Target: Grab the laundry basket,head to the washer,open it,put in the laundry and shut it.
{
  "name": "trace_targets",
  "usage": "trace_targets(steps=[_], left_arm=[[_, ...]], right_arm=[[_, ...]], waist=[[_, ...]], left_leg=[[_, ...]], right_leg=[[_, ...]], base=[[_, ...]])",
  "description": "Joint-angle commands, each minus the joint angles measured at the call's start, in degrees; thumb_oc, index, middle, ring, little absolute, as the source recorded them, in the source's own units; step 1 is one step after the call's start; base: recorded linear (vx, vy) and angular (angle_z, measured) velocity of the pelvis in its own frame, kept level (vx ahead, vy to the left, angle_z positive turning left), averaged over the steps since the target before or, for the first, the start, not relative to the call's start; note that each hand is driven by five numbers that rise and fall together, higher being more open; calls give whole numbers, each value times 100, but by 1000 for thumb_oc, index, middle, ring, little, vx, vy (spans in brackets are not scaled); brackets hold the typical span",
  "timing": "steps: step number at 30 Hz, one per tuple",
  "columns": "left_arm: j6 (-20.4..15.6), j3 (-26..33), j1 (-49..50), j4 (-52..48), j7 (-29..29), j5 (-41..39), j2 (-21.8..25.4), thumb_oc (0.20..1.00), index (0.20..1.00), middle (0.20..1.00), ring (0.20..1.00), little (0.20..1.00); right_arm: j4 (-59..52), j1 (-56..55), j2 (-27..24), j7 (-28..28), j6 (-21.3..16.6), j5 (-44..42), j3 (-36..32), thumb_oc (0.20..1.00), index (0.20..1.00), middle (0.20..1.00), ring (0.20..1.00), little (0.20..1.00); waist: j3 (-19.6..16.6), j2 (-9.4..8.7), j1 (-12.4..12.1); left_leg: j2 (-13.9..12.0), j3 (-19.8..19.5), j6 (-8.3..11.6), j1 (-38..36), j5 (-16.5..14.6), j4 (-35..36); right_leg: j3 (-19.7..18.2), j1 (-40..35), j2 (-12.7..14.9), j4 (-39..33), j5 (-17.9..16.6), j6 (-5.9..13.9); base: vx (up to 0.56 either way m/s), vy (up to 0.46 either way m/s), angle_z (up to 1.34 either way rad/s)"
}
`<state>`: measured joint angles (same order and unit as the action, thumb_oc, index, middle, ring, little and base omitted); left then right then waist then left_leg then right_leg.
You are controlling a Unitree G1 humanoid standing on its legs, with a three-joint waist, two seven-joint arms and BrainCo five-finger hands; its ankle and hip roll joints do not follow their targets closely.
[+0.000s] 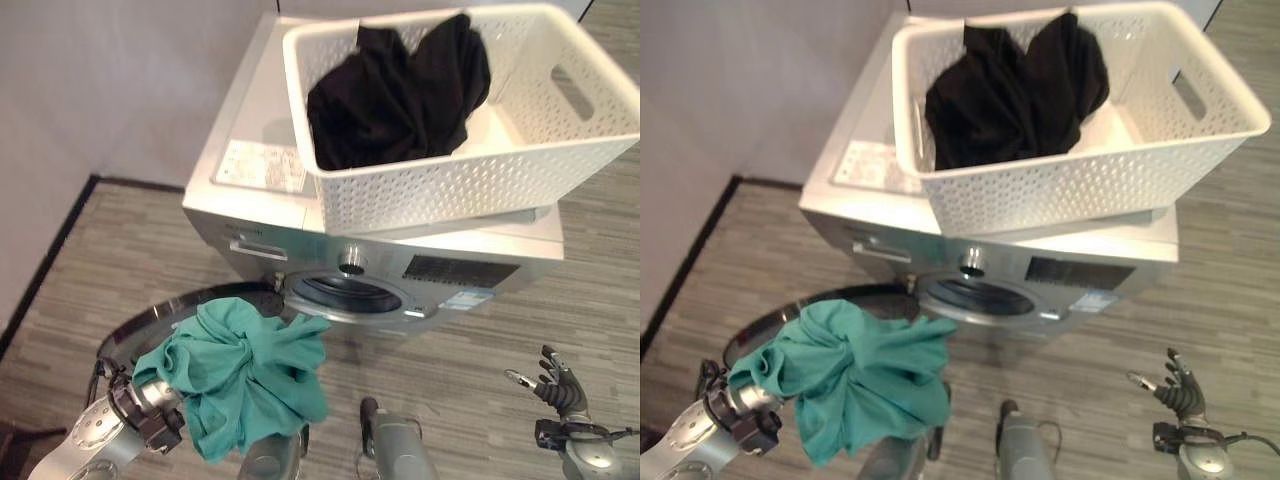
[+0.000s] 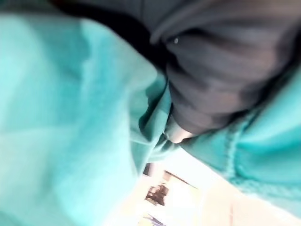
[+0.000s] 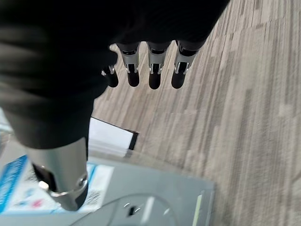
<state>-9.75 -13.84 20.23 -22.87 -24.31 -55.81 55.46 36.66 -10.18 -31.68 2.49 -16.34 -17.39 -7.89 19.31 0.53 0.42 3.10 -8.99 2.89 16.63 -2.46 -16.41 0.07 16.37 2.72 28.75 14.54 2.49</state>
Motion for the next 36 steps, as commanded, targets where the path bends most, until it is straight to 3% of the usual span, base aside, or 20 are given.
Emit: trace_targets(steps=[1, 5, 7, 12, 14, 18, 24, 27, 30, 32, 33, 36], left_arm=[[-297, -237, -151, -313, 157, 158, -537, 200, 200, 200, 200, 200], [-283, -566, -416, -111, 257, 201, -692, 200, 200, 200, 200, 200], [-313, -769, -724, 176, 583, 363, -1018, 200, 200, 200, 200, 200], [-366, -850, -1359, 974, 1241, 705, -1815, 200, 200, 200, 200, 200], [-455, -896, -1900, 1526, 1737, 898, -2370, 200, 200, 200, 200, 200], [-460, -777, -2153, 1886, 1997, 745, -2803, 200, 200, 200, 200, 200], [-673, -670, -3219, 3238, 2780, 966, -3601, 200, 200, 200, 200, 200], [-949, -642, -4641, 4667, 3512, 705, -4309, 200, 200, 200, 200, 200], [-1084, -490, -5327, 5303, 3797, 545, -4498, 200, 200, 200, 200, 200], [-1189, -243, -6155, 6103, 3977, 28, -4632, 200, 200, 200, 200, 200], [-1217, -97, -6478, 6422, 4046, -158, -4668, 200, 200, 200, 200, 200], [-1203, 439, -7672, 7605, 4143, -621, -4297, 200, 200, 200, 200, 200]], right_arm=[[-184, 127, -506, 251, -202, -314, -21, 1000, 1000, 1000, 1000, 1000], [-164, 245, -510, 332, -231, -422, -27, 1000, 1000, 1000, 1000, 1000], [-260, 393, -527, 454, -225, -416, 114, 1000, 1000, 1000, 1000, 1000], [-282, 546, -329, 613, -165, -286, 332, 1000, 1000, 1000, 1000, 1000], [-321, 678, -256, 716, -126, -175, 490, 1000, 1000, 1000, 1000, 1000], [-557, 701, -355, 813, 4, 441, 777, 1000, 1000, 1000, 1000, 1000], [-500, 920, -8, 758, -46, -156, 849, 1000, 1000, 1000, 1000, 1000], [11, 1560, 339, 975, -70, -710, 1130, 1000, 1000, 1000, 1000, 1000], [185, 1897, 423, 1039, -82, -839, 1352, 1000, 1000, 1000, 1000, 1000], [434, 2330, 454, 1063, -39, -902, 1672, 1000, 1000, 1000, 1000, 1000], [516, 2478, 496, 1065, -22, -935, 1800, 1000, 1000, 1000, 1000, 1000], [790, 2905, 544, 957, 20, -997, 2183, 1000, 1000, 1000, 1000, 1000]], waist=[[-139, 197, 132], [-19, 185, 167], [268, 162, 238], [378, 70, 321], [460, 30, 377], [529, 7, 414], [676, -62, 524], [734, -121, 679], [763, -172, 750], [779, -263, 854], [747, -293, 890], [707, -431, 1056]], left_leg=[[-150, -177, -62, 411, -813, -967], [-117, -150, -74, 726, -897, -1226], [-94, -61, -98, 1234, -943, -1581], [-117, 69, -99, 1930, -1061, -2015], [-112, 138, -99, 2296, -1099, -2189], [-134, 220, -113, 2603, -1094, -2242], [-168, 302, -191, 3011, -1140, -2419], [-166, 349, -234, 3174, -1265, -2620], [-188, 409, -261, 3259, -1325, -2715], [-220, 495, -307, 3391, -1403, -2859], [-232, 512, -323, 3360, -1648, -2981], [-360, 696, -388, 3557, -1580, -3098]], right_leg=[[31, 305, -112, 224, 122, 23], [-9, 618, -131, 442, 189, -4], [-54, 1165, -183, 808, 206, -41], [-122, 1868, -255, 1129, 229, -72], [-165, 2246, -299, 1287, 226, -103], [-212, 2558, -361, 1295, 158, -116], [-305, 2961, -449, 1322, 104, -129], [-348, 3145, -505, 1432, 133, -160], [-403, 3239, -556, 1459, 104, -164], [-471, 3369, -619, 1513, 81, -157], [-515, 3336, -661, 1598, 260, -144], [-643, 3513, -752, 1559, 41, -96]], base=[[-116, -6, 1], [-73, 0, -5], [-175, 10, -9], [-66, -10, -8], [-64, -4, -12], [-46, -4, -10], [9, 5, -17], [71, 43, -2], [49, 54, -16], [84, 68, -34], [150, 102, -18], [45, 109, -38]])
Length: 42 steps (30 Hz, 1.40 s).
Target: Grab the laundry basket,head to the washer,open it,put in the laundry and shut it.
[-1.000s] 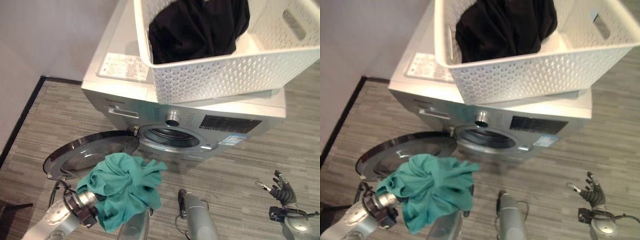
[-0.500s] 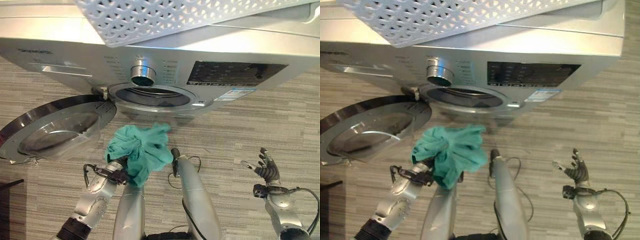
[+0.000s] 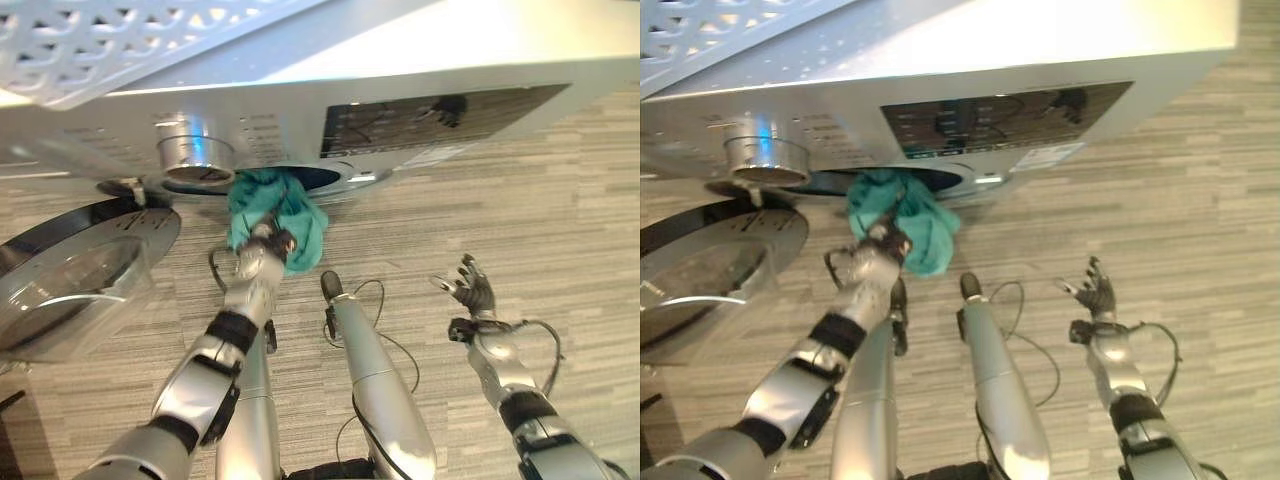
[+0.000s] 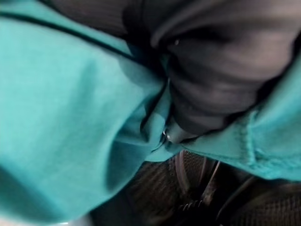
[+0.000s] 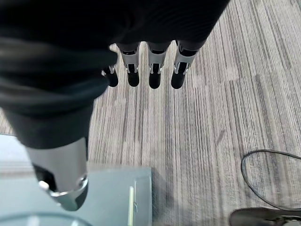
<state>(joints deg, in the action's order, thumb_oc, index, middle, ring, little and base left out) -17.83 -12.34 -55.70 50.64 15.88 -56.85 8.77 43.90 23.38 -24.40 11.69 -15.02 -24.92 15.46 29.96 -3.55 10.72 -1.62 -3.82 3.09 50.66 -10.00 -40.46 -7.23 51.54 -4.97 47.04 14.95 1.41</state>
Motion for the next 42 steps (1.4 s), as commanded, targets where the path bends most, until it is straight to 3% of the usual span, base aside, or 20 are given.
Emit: trace_targets(steps=[1, 4, 6, 10, 12, 13, 14, 15, 18, 22, 26, 31, 33, 36, 38, 42], left_arm=[[-360, 445, -440, 649, 181, -612, 547, 200, 200, 200, 200, 200], [-320, 773, -1564, 1284, 120, -1015, 1394, 200, 200, 200, 200, 200], [-498, 608, -2656, 1248, 184, -1240, 2178, 200, 200, 200, 200, 200], [-770, 12, -3533, 1139, 718, -357, 2822, 200, 200, 200, 200, 200], [-1015, -206, -3632, 646, 689, -360, 2876, 200, 200, 200, 200, 200], [-931, -297, -3408, 617, 825, 224, 2968, 200, 200, 200, 200, 200], [-929, 25, -3070, 886, 890, 28, 2954, 200, 200, 200, 200, 200], [-1016, 594, -2773, 1105, 695, -758, 2735, 200, 200, 200, 200, 200], [-888, 1182, -2190, 1444, 347, -1327, 2413, 200, 200, 200, 200, 200], [-869, 1425, -2018, 1571, 291, -1561, 2230, 200, 200, 200, 200, 200], [-757, 1530, -1994, 1763, 282, -1616, 2368, 200, 200, 200, 200, 200], [-695, 807, -3117, 1750, 215, -1673, 2916, 200, 200, 200, 200, 200], [-1022, 251, -4015, 1333, 207, -1906, 3032, 200, 200, 200, 200, 200], [-1344, -48, -4536, 932, 141, -2135, 2963, 200, 200, 200, 200, 200], [-1635, -109, -4549, 544, -5, -2315, 2833, 200, 200, 200, 200, 200], [-1584, 81, -4168, 615, 8, -2275, 2657, 200, 200, 200, 200, 200]], right_arm=[[178, -358, -175, 5, -82, -243, -48, 1000, 1000, 1000, 1000, 1000], [510, -171, -111, -179, -48, -310, 133, 1000, 1000, 1000, 1000, 1000], [433, -452, -96, -326, -19, -210, 162, 1000, 1000, 1000, 1000, 1000], [145, -955, -159, -370, -66, -164, 57, 1000, 1000, 1000, 1000, 1000], [-129, -1013, -176, -312, -123, -221, 21, 1000, 1000, 1000, 1000, 1000], [-290, -1077, -231, -297, -185, -201, 26, 1000, 1000, 1000, 1000, 1000], [-686, -1170, -341, -256, -292, -81, 72, 1000, 1000, 1000, 1000, 1000], [-834, -1235, -370, -81, -286, 91, 0, 1000, 1000, 1000, 1000, 1000], [-740, -1187, -364, 89, -271, 234, 18, 1000, 1000, 1000, 1000, 1000], [-823, -1133, -380, 66, -216, 268, 218, 1000, 1000, 1000, 1000, 1000], [-953, -1283, -421, -30, -206, 278, 317, 1000, 1000, 1000, 1000, 1000], [-755, -1284, -536, -14, -141, 315, 148, 1000, 1000, 1000, 1000, 1000], [-751, -1387, -719, -59, -82, 338, 11, 1000, 1000, 1000, 1000, 1000], [-784, -1450, -771, -88, -43, 360, -79, 1000, 1000, 1000, 1000, 1000], [-1016, -1712, -875, -128, -36, 443, -224, 1000, 1000, 1000, 1000, 1000], [-1141, -1825, -865, -132, -44, 501, -226, 1000, 1000, 1000, 1000, 1000]], waist=[[-438, -36, 65], [-537, -111, 217], [-711, -81, 284], [-758, -121, 288], [-677, -147, 245], [-650, -162, 243], [-566, -224, 218], [-464, -272, 188], [-455, -320, 269], [-486, -428, 299], [-560, -498, 336], [-667, -359, 392], [-717, -233, 393], [-720, -188, 367], [-688, -127, 299], [-673, -79, 267]], left_leg=[[100, 190, -419, 102, -1051, -775], [-11, 352, -498, 201, -1245, -1000], [-74, 414, -552, 352, -1352, -1186], [-101, 409, -588, 653, -1402, -1381], [-79, 351, -582, 923, -1414, -1618], [-114, 331, -585, 1079, -1462, -1803], [-188, 325, -628, 1252, -1602, -2077], [-213, 310, -611, 1521, -1840, -2661], [-276, 247, -550, 1894, -2165, -3440], [-355, 234, -573, 2065, -2260, -3690], [-425, 254, -645, 2150, -2283, -3695], [-432, 346, -755, 2216, -2282, -3631], [-384, 373, -794, 2249, -2258, -3555], [-354, 386, -801, 2309, -2248, -3546], [-315, 385, -785, 2376, -2244, -3608], [-298, 386, -751, 2405, -2253, -3714]], right_leg=[[45, -53, -23, -216, 161, 28], [-99, 25, -137, -182, 155, 88], [-162, 109, -201, -180, 140, 138], [-110, 296, -226, -148, 108, 190], [-11, 534, -209, 34, 93, 222], [40, 692, -229, 227, 125, 236], [113, 878, -231, 613, 281, 265], [266, 1229, -134, 1310, 509, 303], [465, 1658, -27, 2065, 819, 236], [569, 1864, -64, 2242, 860, 168], [602, 1972, -158, 2178, 832, 161], [554, 2039, -181, 2074, 762, 206], [529, 2061, -184, 2005, 718, 218], [529, 2099, -185, 1975, 687, 236], [518, 2164, -161, 2027, 702, 230], [523, 2206, -121, 2178, 756, 195]], base=[[181, 136, -46], [136, 117, -60], [133, 51, -48], [57, -1, -13], [10, -17, -16], [0, 0, 0], [35, -25, 14], [81, -27, 20], [97, -20, 26], [37, 22, -5], [22, 61, -23], [28, 66, -20], [24, 39, 1], [14, 11, 4], [54, 2, 2], [19, -5, 0]])
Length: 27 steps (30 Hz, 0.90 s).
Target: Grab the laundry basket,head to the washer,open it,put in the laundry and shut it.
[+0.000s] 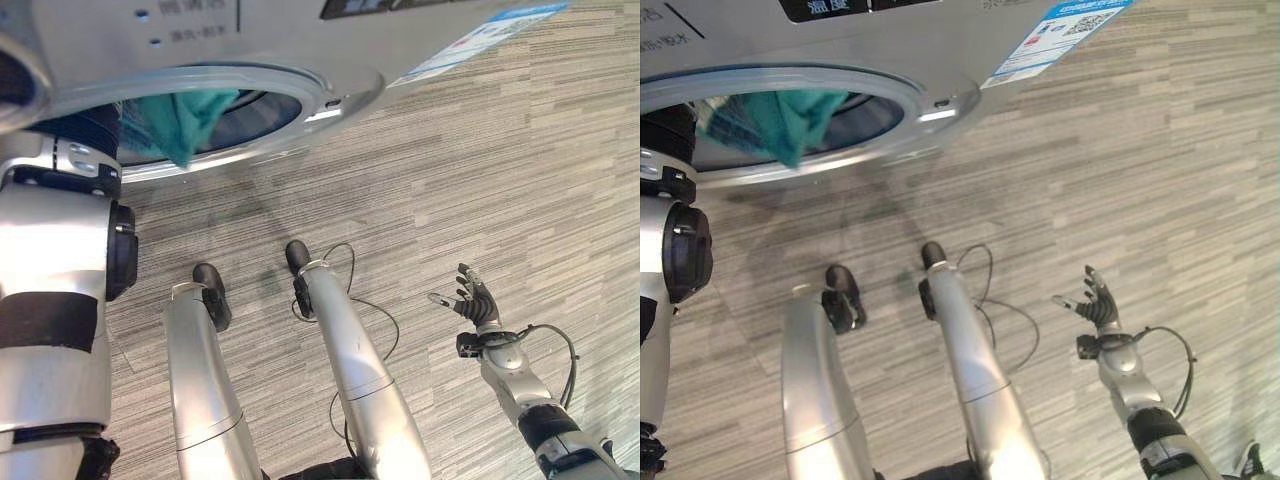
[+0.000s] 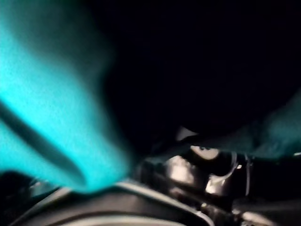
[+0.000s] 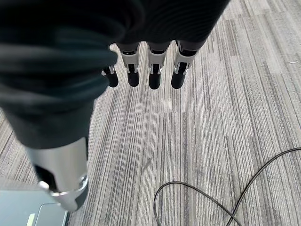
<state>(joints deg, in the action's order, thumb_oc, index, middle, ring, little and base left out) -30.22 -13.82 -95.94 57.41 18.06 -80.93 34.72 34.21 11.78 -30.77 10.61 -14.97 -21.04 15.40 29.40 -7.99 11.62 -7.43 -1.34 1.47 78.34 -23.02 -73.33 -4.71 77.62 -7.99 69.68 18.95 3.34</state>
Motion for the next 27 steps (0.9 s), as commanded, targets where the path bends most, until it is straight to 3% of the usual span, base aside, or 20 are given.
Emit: trace_targets(steps=[1, 4, 6, 7, 8, 9, 10, 11, 15, 16, 18, 21, 24, 25, 27], left_arm=[[-313, 428, 188, -4, -192, 180, -105, 200, 200, 200, 200, 200], [-194, 663, 619, 95, -155, 287, -282, 200, 200, 200, 200, 200], [207, 718, 1002, 481, -84, 638, -280, 200, 200, 200, 200, 200], [455, 669, 1187, 717, -54, 962, -243, 689, 689, 689, 689, 689], [688, 583, 1216, 866, -102, 1123, -212, 1000, 1000, 1000, 1000, 1000], [1559, 61, 1334, 1568, -440, 1986, 67, 1000, 1000, 1000, 1000, 1000], [1576, 41, 1291, 1619, -485, 1979, 90, 1000, 1000, 1000, 1000, 1000], [2076, -483, 1323, 2087, -894, 2721, 279, 1000, 1000, 1000, 1000, 1000], [2077, -684, 1137, 2072, -957, 2914, 126, 1000, 1000, 1000, 1000, 1000], [2158, -894, 989, 2237, -899, 3429, 67, 1000, 1000, 1000, 1000, 1000], [2162, -988, 913, 2229, -877, 3671, 34, 1000, 1000, 1000, 1000, 1000], [1935, -871, 561, 2030, -813, 3050, -9, 1000, 1000, 1000, 1000, 1000], [1556, -419, 725, 1449, -780, 2150, -496, 1000, 1000, 1000, 1000, 1000], [1622, -258, 918, 1440, -806, 1937, -581, 1000, 1000, 1000, 1000, 1000], [1879, -450, 1024, 1750, -751, 2786, -444, 1000, 1000, 1000, 1000, 1000]], right_arm=[[-229, -654, -177, 4, -67, 202, -134, 1000, 1000, 1000, 1000, 1000], [-256, -623, -146, 55, -88, 287, -27, 1000, 1000, 1000, 1000, 1000], [-226, -558, -160, 83, -118, 304, 64, 1000, 1000, 1000, 1000, 1000], [-226, -522, -177, 93, -133, 291, 84, 1000, 1000, 1000, 1000, 1000], [-219, -494, -200, 93, -142, 266, 116, 1000, 1000, 1000, 1000, 1000], [-173, -408, -284, 47, -137, 174, 107, 1000, 1000, 1000, 1000, 1000], [-169, -395, -270, 42, -137, 169, 110, 1000, 1000, 1000, 1000, 1000], [-122, -358, -375, -85, -105, 82, 55, 1000, 1000, 1000, 1000, 1000], [-109, -388, -411, -197, -125, -24, 5, 1000, 1000, 1000, 1000, 1000], [-118, -408, -453, -229, -176, -84, -13, 1000, 1000, 1000, 1000, 1000], [-100, -379, -463, -244, -180, -90, -21, 1000, 1000, 1000, 1000, 1000], [-154, -419, -474, -239, -194, -73, -35, 1000, 1000, 1000, 1000, 1000], [-196, -564, -408, -202, -172, -13, -32, 1000, 1000, 1000, 1000, 1000], [-170, -544, -372, -206, -153, -21, 8, 1000, 1000, 1000, 1000, 1000], [-61, -470, -401, -259, -100, 10, 92, 1000, 1000, 1000, 1000, 1000]], waist=[[-571, 364, 170], [-555, 359, 191], [-523, 348, 202], [-492, 349, 207], [-485, 347, 225], [-447, 399, 224], [-446, 385, 231], [-417, 432, 264], [-371, 427, 291], [-350, 436, 296], [-348, 460, 300], [-320, 527, 270], [-297, 614, 265], [-306, 633, 248], [-321, 650, 238]], left_leg=[[293, 129, -573, -374, -954, -437], [302, 134, -553, -375, -953, -484], [310, 134, -522, -367, -927, -468], [310, 137, -524, -366, -915, -453], [311, 142, -516, -365, -901, -444], [323, 174, -501, -330, -820, -378], [328, 173, -500, -324, -806, -364], [356, 190, -472, -307, -688, -196], [402, 200, -460, -392, -588, 68], [439, 204, -418, -411, -459, 252], [446, 217, -423, -448, -395, 447], [525, 277, -433, -557, -186, 908], [592, 325, -401, -901, 30, 1375], [587, 345, -399, -984, 65, 1456], [576, 358, -403, -1174, 146, 1650]], right_leg=[[262, -391, 184, -42, 399, -46], [262, -385, 199, 29, 398, -77], [264, -375, 204, 18, 394, -118], [254, -369, 213, 17, 375, -127], [255, -371, 223, -2, 362, -136], [274, -354, 250, -50, 297, -139], [274, -349, 256, -61, 287, -139], [284, -323, 277, -133, 215, -134], [271, -393, 306, -333, 166, -151], [259, -436, 314, -465, 88, -149], [238, -466, 288, -590, 51, -154], [131, -595, 325, -1040, -179, -119], [0, -903, 407, -1455, -365, -73], [-31, -987, 413, -1543, -387, -74], [-110, -1177, 413, -1779, -502, -70]], base=[[0, 0, 0], [10, -9, 2], [-6, -23, 3], [-5, -25, 5], [-32, -33, 8], [-35, -28, 9], [-61, -23, 7], [-35, -10, 7], [-40, -20, 10], [-40, -32, 11], [-80, -13, 5], [-114, 11, 1], [-76, 35, 8], [-60, 20, 13], [-78, 52, -8]])
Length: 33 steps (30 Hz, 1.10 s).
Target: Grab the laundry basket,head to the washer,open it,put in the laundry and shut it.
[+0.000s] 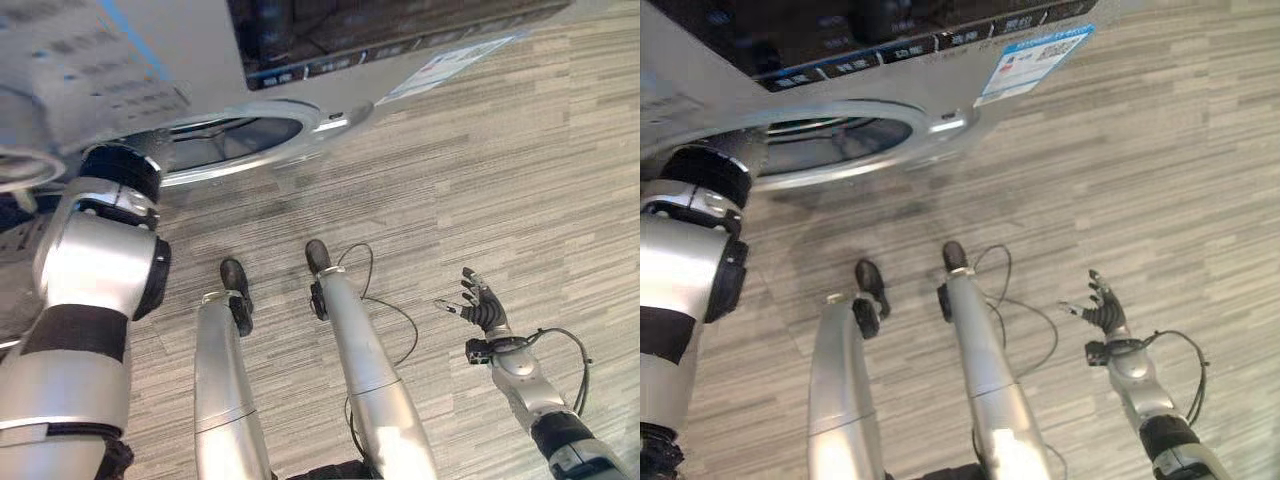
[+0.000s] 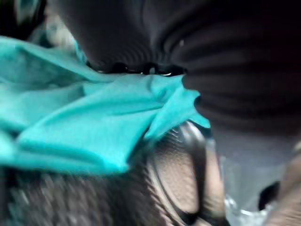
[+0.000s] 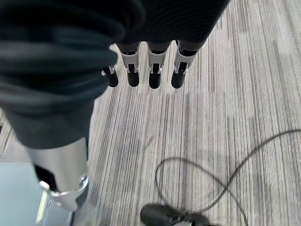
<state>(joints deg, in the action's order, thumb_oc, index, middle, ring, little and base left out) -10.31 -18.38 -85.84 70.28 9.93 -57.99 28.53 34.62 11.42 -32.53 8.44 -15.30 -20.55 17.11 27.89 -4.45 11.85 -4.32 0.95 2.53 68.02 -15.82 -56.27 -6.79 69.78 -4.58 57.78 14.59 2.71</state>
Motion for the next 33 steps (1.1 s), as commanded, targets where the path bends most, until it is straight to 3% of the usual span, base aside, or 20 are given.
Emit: trace_targets(steps=[1, 4, 5, 6, 8, 9, 10, 14, 19, 21, 24, 28, 31, 32, 33], left_arm=[[-73, -135, -43, 598, 235, 1102, 248, 1000, 1000, 1000, 1000, 1000], [-28, -61, -53, 772, 401, 1294, 387, 1000, 1000, 1000, 1000, 1000], [57, -184, 37, 765, 451, 1766, 402, 1000, 1000, 1000, 1000, 1000], [300, -633, 134, 876, 634, 3052, 440, 1000, 1000, 1000, 1000, 1000], [393, -1225, 272, 796, 1078, 4401, 419, 1000, 1000, 1000, 1000, 1000], [401, -1228, 273, 788, 1088, 4416, 416, 1000, 1000, 1000, 1000, 1000], [617, -1334, 351, 996, 1293, 5070, 437, 1000, 1000, 1000, 1000, 1000], [743, -1411, 616, 958, 1444, 5619, 369, 1000, 1000, 1000, 1000, 1000], [967, -1766, 1153, 1127, 966, 6493, 208, 1000, 1000, 1000, 1000, 1000], [1119, -1519, 1318, 1423, 617, 6266, 164, 1000, 1000, 1000, 1000, 1000], [1005, -1373, 1550, 1276, 576, 6193, 165, 1000, 1000, 1000, 1000, 1000], [983, -1068, 2251, 1263, 503, 6156, -186, 1000, 1000, 1000, 1000, 1000], [791, -547, 3577, 1093, 293, 5811, -550, 1000, 1000, 1000, 1000, 1000], [627, -249, 4270, 867, 247, 5581, -638, 1000, 1000, 1000, 1000, 1000], [591, -142, 4664, 834, 191, 5562, -739, 1000, 1000, 1000, 1000, 1000]], right_arm=[[-29, -396, -235, -65, -67, -7, -35, 1000, 1000, 1000, 1000, 1000], [-64, -353, -272, -103, -123, -60, -4, 1000, 1000, 1000, 1000, 1000], [-67, -348, -255, -100, -121, -45, 13, 1000, 1000, 1000, 1000, 1000], [-27, -313, -232, -96, -127, 8, 68, 1000, 1000, 1000, 1000, 1000], [4, -251, -228, -105, -220, 66, 130, 1000, 1000, 1000, 1000, 1000], [11, -249, -218, -105, -224, 67, 130, 1000, 1000, 1000, 1000, 1000], [26, -249, -293, -94, -319, 40, 89, 1000, 1000, 1000, 1000, 1000], [41, -319, -182, -50, -329, 105, 93, 1000, 1000, 1000, 1000, 1000], [85, -357, -166, -177, -271, 125, 110, 1000, 1000, 1000, 1000, 1000], [39, -334, -212, -265, -184, 69, 89, 1000, 1000, 1000, 1000, 1000], [95, -357, -204, -279, -139, 95, 74, 1000, 1000, 1000, 1000, 1000], [330, -287, -36, -333, -55, 159, 200, 1000, 1000, 1000, 1000, 1000], [594, -349, 166, -499, 128, 108, 211, 1000, 1000, 1000, 1000, 1000], [741, -494, 314, -574, 160, -61, 49, 1000, 1000, 1000, 1000, 1000], [968, -539, 420, -635, 158, -213, -48, 1000, 1000, 1000, 1000, 1000]], waist=[[-196, 304, 219], [-225, 214, 239], [-240, 210, 238], [-250, 197, 239], [-241, 158, 242], [-240, 148, 237], [-229, 60, 252], [-206, 18, 237], [-239, 5, 189], [-240, -9, 181], [-233, 20, 149], [-234, 48, 59], [-347, 172, -108], [-443, 187, -177], [-496, 212, -218]], left_leg=[[239, 148, -513, -203, -537, 19], [194, 205, -539, -292, -485, 133], [186, 206, -548, -301, -454, 167], [163, 224, -551, -343, -405, 250], [149, 214, -540, -327, -289, 334], [149, 217, -539, -330, -288, 336], [122, 225, -519, -286, -213, 368], [131, 196, -493, -256, -106, 486], [169, 176, -436, -437, 119, 962], [186, 192, -396, -568, 202, 1131], [253, 165, -371, -743, 316, 1347], [352, 187, -347, -1284, 493, 1811], [562, 139, -324, -2376, 698, 2531], [649, 160, -338, -2826, 971, 2948], [683, 146, -325, -3139, 1021, 3167]], right_leg=[[77, -455, 77, -693, -115, -3], [3, -610, 37, -980, -271, 26], [4, -643, 33, -1054, -321, 38], [-4, -693, 36, -1170, -393, 52], [-19, -692, 39, -1283, -517, 67], [-22, -693, 39, -1283, -517, 67], [12, -697, 84, -1410, -612, 83], [78, -724, 142, -1567, -724, 130], [126, -899, 253, -1969, -886, 140], [152, -1018, 300, -2129, -958, 157], [189, -1198, 345, -2347, -1041, 166], [203, -1655, 367, -2651, -1105, 164], [159, -2606, 396, -3115, -1132, 175], [156, -3015, 423, -3422, -1308, 163], [143, -3293, 420, -3562, -1311, 164]], base=[[-82, 69, -19], [-79, 12, -13], [-102, -16, -17], [-113, -5, -16], [-94, 12, -8], [-127, -2, -4], [-91, -9, -4], [-77, -30, -2], [-52, -16, 9], [-49, -8, 7], [-27, -18, 12], [1, 2, 12], [103, -5, 5], [139, 3, 3], [194, 48, 9]])
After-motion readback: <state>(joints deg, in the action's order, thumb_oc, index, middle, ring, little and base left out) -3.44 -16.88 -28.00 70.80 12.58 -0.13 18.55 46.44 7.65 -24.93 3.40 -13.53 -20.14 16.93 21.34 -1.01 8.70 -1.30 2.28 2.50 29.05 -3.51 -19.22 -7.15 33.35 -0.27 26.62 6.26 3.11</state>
